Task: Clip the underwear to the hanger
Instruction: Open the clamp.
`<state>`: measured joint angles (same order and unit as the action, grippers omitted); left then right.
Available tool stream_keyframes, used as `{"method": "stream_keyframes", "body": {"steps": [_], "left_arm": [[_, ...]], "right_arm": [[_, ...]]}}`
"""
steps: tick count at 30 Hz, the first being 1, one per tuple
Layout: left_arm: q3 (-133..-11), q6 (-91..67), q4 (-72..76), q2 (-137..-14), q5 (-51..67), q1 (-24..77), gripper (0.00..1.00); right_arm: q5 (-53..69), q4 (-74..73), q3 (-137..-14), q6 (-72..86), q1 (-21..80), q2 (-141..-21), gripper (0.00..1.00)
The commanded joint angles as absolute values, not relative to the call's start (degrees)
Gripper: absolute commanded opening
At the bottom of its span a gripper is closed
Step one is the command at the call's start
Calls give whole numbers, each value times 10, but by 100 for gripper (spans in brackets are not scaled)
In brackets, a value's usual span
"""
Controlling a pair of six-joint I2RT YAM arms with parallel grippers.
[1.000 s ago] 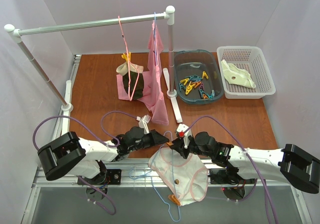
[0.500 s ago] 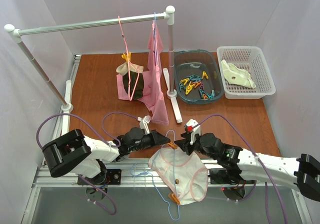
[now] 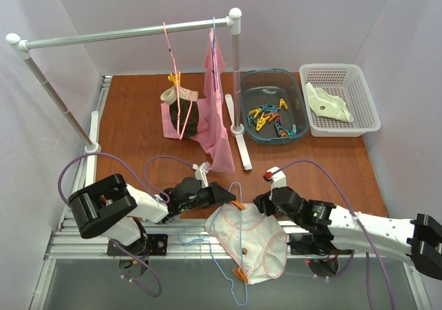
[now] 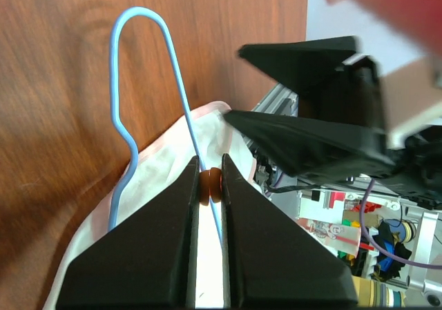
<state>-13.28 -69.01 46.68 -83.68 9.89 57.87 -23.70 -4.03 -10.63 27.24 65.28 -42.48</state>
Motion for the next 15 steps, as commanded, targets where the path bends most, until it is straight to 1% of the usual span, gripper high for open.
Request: {"method": "stream_keyframes", "body": {"steps": [1,4,8,10,12,13,14,15], "left_arm": [[-136,-684,482,-831,103,578,6],[-136,-682,477,-827,101,577,6],[-135,-679,473,-824,101,574,6],[-135,-678,471,-825,100,574,6],[-135,-677,473,-826,101,572,6],[-135,-678,474,-828,103,572,6],[-135,-677,475,-828,104,570,6],[-136,-677,475,-829,105,570,6]], "right_arm": [[-243,-103,-146,335,653,-469,68],[-229,-103,-144,342,658,-482,68],[-192,-84,-133,331,659,-463,69],[-161,-72,-127,326,659,-455,68],[-143,-68,-127,323,659,-456,65],[-137,-66,-126,323,659,-458,62],[-128,-65,-125,323,660,-461,50],[-125,-65,-124,324,660,-461,43]]}}
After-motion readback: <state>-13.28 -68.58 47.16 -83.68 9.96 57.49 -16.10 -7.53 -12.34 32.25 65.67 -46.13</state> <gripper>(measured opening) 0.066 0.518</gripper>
